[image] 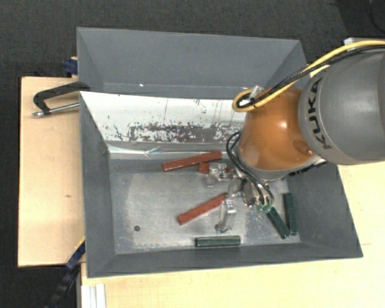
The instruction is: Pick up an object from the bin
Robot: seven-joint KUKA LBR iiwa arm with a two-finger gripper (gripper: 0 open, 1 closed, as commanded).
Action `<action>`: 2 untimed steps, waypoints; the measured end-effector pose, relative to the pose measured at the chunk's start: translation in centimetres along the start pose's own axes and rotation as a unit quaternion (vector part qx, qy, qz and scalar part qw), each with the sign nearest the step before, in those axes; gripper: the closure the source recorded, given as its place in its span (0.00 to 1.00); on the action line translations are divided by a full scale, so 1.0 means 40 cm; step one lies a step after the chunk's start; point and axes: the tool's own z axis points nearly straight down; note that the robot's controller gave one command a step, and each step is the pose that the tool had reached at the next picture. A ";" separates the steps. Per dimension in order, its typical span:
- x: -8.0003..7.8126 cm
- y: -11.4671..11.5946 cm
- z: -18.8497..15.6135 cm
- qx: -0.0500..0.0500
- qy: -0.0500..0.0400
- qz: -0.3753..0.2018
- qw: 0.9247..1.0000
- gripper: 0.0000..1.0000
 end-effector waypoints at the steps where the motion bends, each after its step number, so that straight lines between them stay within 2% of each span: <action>1: -0.022 0.027 0.107 0.000 0.002 -0.062 0.998 0.00; 2: -0.026 0.043 0.127 0.000 -0.001 -0.010 1.000 1.00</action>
Offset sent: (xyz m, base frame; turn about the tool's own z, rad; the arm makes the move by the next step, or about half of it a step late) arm 0.0077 0.0187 -0.0481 0.0027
